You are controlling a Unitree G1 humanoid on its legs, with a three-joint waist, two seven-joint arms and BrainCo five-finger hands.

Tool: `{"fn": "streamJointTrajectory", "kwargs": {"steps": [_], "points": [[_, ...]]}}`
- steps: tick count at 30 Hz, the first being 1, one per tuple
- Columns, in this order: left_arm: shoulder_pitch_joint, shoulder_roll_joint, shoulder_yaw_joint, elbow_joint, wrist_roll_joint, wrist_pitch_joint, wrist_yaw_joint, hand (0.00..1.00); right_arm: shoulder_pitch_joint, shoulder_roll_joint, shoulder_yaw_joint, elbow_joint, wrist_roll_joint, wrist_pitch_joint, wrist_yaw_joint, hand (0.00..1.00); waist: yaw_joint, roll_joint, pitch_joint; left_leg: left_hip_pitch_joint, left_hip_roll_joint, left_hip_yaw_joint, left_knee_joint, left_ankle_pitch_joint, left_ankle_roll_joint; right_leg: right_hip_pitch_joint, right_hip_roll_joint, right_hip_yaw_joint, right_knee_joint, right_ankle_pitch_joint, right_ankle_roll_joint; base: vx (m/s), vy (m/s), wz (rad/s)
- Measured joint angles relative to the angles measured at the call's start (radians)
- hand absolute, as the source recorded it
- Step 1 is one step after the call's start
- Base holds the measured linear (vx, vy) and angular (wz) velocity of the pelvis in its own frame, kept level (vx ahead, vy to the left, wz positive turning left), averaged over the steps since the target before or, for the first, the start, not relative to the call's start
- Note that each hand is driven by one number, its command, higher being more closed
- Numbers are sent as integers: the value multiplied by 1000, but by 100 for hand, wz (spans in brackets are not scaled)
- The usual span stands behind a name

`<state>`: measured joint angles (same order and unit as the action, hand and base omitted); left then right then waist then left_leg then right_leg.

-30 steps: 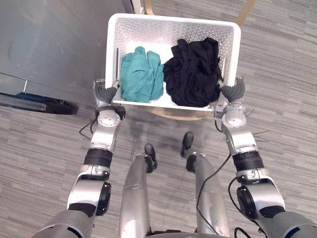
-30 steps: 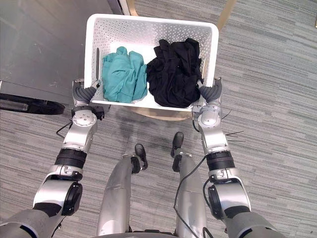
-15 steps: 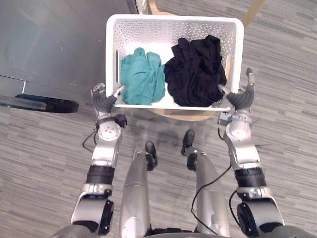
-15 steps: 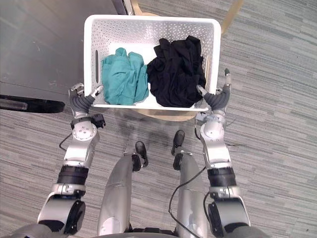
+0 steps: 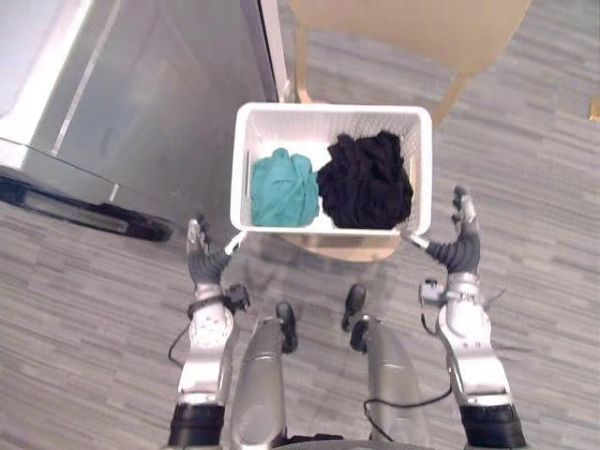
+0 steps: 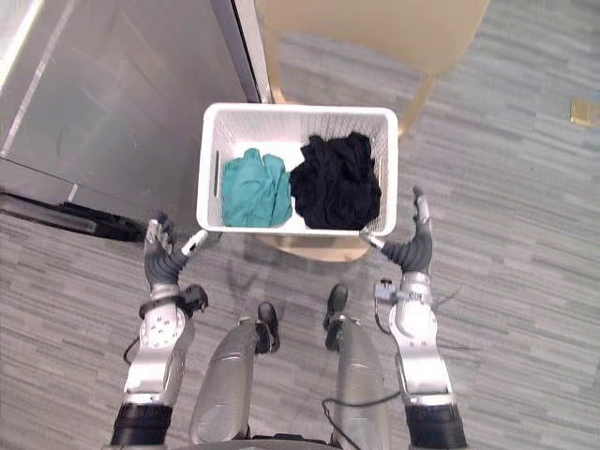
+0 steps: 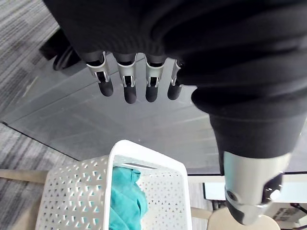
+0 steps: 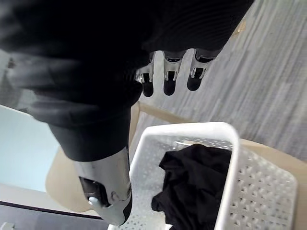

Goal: Pick up the laundry basket with both hands and put the clothes into the washing machine.

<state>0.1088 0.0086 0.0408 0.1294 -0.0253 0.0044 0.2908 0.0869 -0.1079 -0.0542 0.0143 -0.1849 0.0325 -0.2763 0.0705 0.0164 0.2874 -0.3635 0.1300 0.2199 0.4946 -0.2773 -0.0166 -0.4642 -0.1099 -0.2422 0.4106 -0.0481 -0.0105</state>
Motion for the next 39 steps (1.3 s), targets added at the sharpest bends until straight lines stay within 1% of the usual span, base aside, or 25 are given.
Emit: {"fn": "streamJointTrajectory", "kwargs": {"steps": [2, 4, 10, 13, 16, 19, 21, 22, 23, 24, 25, 26, 27, 28, 29, 30, 31, 32, 33, 34, 35, 36, 37, 38, 39], "points": [[40, 0, 28, 129, 2, 22, -34, 0, 26, 22, -16, 106, -14, 15, 22, 0, 0, -1, -46, 71, -12, 1, -62, 15, -1, 61, -2, -5, -31, -5, 6, 116, 6, 8], [50, 2, 62, 237, 20, 34, -54, 0, 35, 33, -30, 189, -18, 18, 33, 0, 1, -3, -69, 116, -15, 0, -98, 22, -4, 99, 1, -10, -50, -5, 7, 85, -2, 5], [46, 22, 175, 572, 86, 55, -75, 0, 33, 37, -103, 495, -18, 18, 52, 0, -1, -1, -162, 241, -26, -16, -214, 58, -26, 218, 8, -37, -127, -6, 10, 60, -13, 11], [47, 29, 208, 660, 109, 57, -78, 0, 20, 36, -140, 641, -13, 19, 63, 0, 0, 2, -187, 283, -28, -26, -258, 73, -35, 269, 16, -49, -167, 1, 15, 38, -7, 9], [50, 36, 220, 713, 117, 57, -91, 0, 18, 35, -161, 724, 0, 19, 64, 0, 0, 6, -205, 310, -32, -40, -300, 90, -36, 305, 24, -61, -213, 16, 18, 14, -3, 11], [41, 30, 235, 731, 117, 52, -95, 0, 13, 32, -186, 782, 23, 19, 64, 0, -1, 9, -209, 306, -47, -81, -329, 116, -35, 321, 14, -99, -231, 26, 20, 31, 8, 40], [17, 28, 235, 727, 115, 50, -94, 0, 3, 30, -187, 804, 38, 19, 62, 0, -4, 7, -200, 262, -63, -107, -306, 138, -45, 310, -13, -151, -214, 19, 24, -33, 35, 92], [-5, 21, 231, 722, 112, 45, -92, 0, -13, 27, -204, 823, 51, 16, 61, 0, -5, 0, -198, 209, -77, -106, -300, 178, -67, 291, -51, -201, -205, 16, 26, -71, 48, 122], [-23, 16, 222, 723, 106, 37, -91, 0, -31, 24, -227, 844, 59, 18, 61, 0, -5, -13, -190, 189, -69, -47, -294, 174, -70, 282, -77, -241, -213, 19, 24, -102, 75, 137], [-36, 12, 206, 726, 99, 34, -86, 0, -41, 18, -245, 863, 59, 18, 58, 0, -8, -2, -187, 173, -28, 46, -272, 164, -53, 282, -85, -274, -217, 21, 25, -95, 107, 121], [-39, 9, 190, 728, 97, 34, -84, 0, -59, 9, -253, 877, 58, 21, 58, 0, -7, 7, -184, 169, 34, 145, -255, 150, -34, 285, -104, -313, -213, 19, 24, -84, 158, 113], [-46, 9, 187, 732, 97, 33, -77, 0, -74, 2, -259, 883, 57, 23, 57, 0, -8, -1, -179, 170, 82, 211, -237, 145, -28, 288, -136, -336, -207, 25, 34, -47, 163, 94], [-52, 9, 187, 739, 97, 32, -72, 0, -83, 1, -262, 887, 57, 24, 56, 0, -10, -9, -175, 174, 103, 236, -230, 146, -28, 289, -158, -343, -203, 31, 45, -41, 213, 86], [-61, 9, 185, 754, 98, 31, -70, 0, -105, -13, -262, 904, 56, 29, 56, 0, -26, -17, -170, 182, 141, 260, -232, 147, -30, 300, -197, -363, -204, 45, 70, -56, 286, 80], [-61, 8, 181, 756, 98, 31, -69, 0, -119, -25, -260, 913, 56, 36, 56, 0, -35, -9, -173, 197, 175, 268, -260, 156, -31, 312, -221, -382, -205, 59, 100, -66, 332, 72], [-62, 6, 176, 757, 98, 30, -67, 0, -120, -32, -260, 913, 55, 36, 55, 0, -36, 8, -174, 213, 196, 268, -291, 174, -28, 323, -222, -389, -206, 67, 118, -60, 400, 57], [-67, 4, 151, 762, 98, 28, -67, 0, -120, -58, -261, 923, 56, 36, 55, 0, -45, 46, -177, 234, 215, 263, -320, 257, -136, 347, -225, -403, -210, 85, 155, 0, 432, 43], [-72, 15, 143, 767, 98, 28, -68, 0, -123, -49, -259, 940, 56, 36, 56, 0, -51, 23, -169, 235, 187, 257, -318, 244, -130, 362, -248, -398, -226, 99, 177, 38, 480, 70], [-81, 39, 118, 764, 99, 24, -68, 0, -121, -25, -245, 954, 56, 37, 61, 0, -57, 3, -163, 228, 126, 235, -312, 240, -119, 389, -264, -356, -288, 113, 194, 68, 430, 91], [-91, 61, 102, 763, 105, 19, -71, 0, -110, -1, -242, 966, 56, 39, 63, 0, -60, -33, -172, 211, 85, 210, -283, 219, -95, 411, -282, -329, -324, 132, 201, 53, 312, 93], [-91, 74, 94, 762, 108, 12, -72, 0, -108, 9, -241, 977, 56, 39, 64, 0, -60, -32, -172, 197, 69, 201, -259, 203, -86, 416, -295, -322, -329, 143, 198, 86, 331, 72], [-87, 101, 81, 761, 113, 5, -73, 0, -126, 22, -238, 993, 55, 45, 66, 0, -53, -43, -172, 162, 57, 191, -158, 129, -68, 422, -334, -316, -295, 150, 199, 77, 267, 27], [-83, 107, 81, 762, 114, 6, -73, 0, -136, 22, -229, 993, 55, 45, 66, 0, -51, -35, -165, 154, 57, 193, -130, 104, -62, 414, -343, -307, -270, 153, 194, 58, 271, 3], [-76, 114, 81, 762, 114, 7, -73, 0, -152, 21, -218, 992, 55, 45, 66, 0, -49, -26, -159, 149, 60, 196, -105, 84, -58, 395, -353, -297, -237, 156, 181, 0, 222, -31], [-50, 118, 81, 762, 115, 9, -72, 0, -185, 14, -182, 990, 54, 46, 65, 0, -47, -12, -151, 150, 56, 200, -95, 65, -48, 333, -373, -253, -147, 158, 83, 4, 266, -33]]}}
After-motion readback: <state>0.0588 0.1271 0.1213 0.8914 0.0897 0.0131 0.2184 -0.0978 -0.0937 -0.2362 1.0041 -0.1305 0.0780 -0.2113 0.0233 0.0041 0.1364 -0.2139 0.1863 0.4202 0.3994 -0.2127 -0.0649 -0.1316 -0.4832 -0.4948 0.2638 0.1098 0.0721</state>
